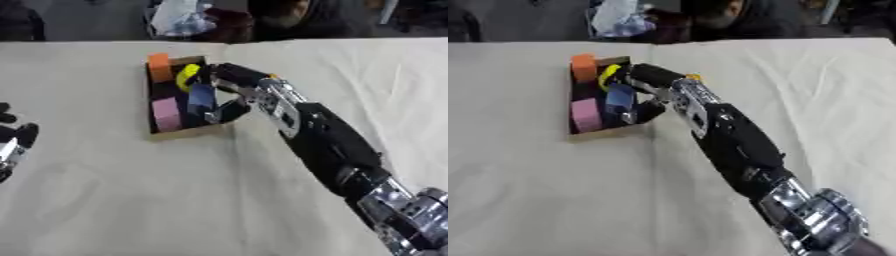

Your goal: Pick up objects on the table and place them in the box.

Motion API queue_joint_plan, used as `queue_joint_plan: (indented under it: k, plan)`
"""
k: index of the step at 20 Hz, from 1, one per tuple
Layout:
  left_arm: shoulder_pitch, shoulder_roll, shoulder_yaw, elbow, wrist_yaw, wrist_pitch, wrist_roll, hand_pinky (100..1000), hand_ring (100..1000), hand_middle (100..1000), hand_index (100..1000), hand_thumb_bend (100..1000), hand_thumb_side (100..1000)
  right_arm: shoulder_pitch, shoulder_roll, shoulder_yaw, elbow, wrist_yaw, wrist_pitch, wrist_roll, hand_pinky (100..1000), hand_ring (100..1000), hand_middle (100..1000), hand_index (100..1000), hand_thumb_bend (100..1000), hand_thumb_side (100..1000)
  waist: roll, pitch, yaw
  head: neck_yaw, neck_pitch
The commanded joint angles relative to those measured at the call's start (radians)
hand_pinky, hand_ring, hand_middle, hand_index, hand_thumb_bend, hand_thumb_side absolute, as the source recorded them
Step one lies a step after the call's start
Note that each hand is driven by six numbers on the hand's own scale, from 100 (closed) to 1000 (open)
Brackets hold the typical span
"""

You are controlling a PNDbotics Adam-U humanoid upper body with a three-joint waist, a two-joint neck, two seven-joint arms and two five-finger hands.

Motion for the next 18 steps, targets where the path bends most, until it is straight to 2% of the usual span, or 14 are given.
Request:
queue_joint_plan:
  k: [1,5,9,18]
  plan:
    - [-0.012,0.008,0.0,-0.014,0.007,-0.001,-0.005,636,560,591,740,562,406,-0.022,-0.002,0.006,-0.021,-0.014,-0.009,0.026,808,800,787,915,149,369,0.014,0.001,0.001,-0.003,-0.01]
    - [-0.012,0.008,0.0,-0.013,0.006,-0.001,-0.009,637,561,591,740,564,408,-0.022,-0.002,0.011,-0.027,-0.012,-0.019,0.063,831,842,863,966,250,472,0.014,0.001,0.0,-0.002,-0.01]
    - [-0.01,0.008,0.002,-0.012,0.004,0.0,-0.01,637,561,586,741,565,410,-0.025,-0.009,0.006,-0.04,-0.016,-0.021,0.072,852,884,934,985,280,517,0.013,0.001,-0.003,-0.001,-0.009]
    - [-0.006,0.007,0.005,-0.01,0.003,0.001,-0.009,636,561,584,741,565,411,-0.033,-0.034,0.006,-0.081,-0.046,-0.013,0.079,859,898,963,992,299,499,0.012,0.001,-0.01,0.005,-0.006]
